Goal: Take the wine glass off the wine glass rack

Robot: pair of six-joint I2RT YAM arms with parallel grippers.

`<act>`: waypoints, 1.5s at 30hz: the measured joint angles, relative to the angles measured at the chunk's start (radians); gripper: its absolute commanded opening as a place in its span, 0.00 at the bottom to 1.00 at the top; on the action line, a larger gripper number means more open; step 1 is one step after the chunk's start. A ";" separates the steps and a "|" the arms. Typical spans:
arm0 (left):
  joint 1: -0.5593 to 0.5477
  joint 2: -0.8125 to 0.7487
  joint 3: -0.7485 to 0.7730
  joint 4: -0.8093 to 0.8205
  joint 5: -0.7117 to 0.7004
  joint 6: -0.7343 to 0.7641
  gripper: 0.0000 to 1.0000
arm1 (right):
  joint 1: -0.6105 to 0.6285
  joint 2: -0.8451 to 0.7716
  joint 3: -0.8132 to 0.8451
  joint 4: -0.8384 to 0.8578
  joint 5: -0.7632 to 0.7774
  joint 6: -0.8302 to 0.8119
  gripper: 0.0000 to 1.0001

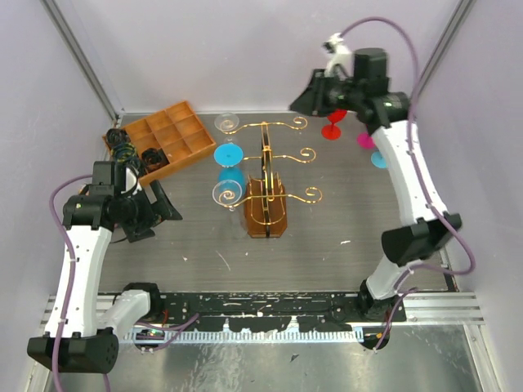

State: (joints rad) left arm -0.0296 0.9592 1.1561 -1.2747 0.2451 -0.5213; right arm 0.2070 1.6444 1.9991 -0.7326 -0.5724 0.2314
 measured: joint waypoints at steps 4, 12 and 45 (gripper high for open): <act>0.000 0.003 0.000 0.000 0.000 0.000 0.98 | 0.151 0.151 0.134 -0.085 -0.076 0.017 0.28; 0.000 0.012 0.000 0.002 0.001 -0.005 0.98 | 0.265 0.294 0.234 -0.213 -0.143 0.048 0.42; 0.000 0.001 -0.008 0.013 0.003 -0.004 0.98 | 0.346 0.453 0.366 -0.254 -0.103 -0.012 0.51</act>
State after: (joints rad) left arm -0.0296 0.9600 1.1481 -1.2613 0.2485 -0.5251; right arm 0.5533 2.0972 2.3650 -0.9867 -0.6750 0.2195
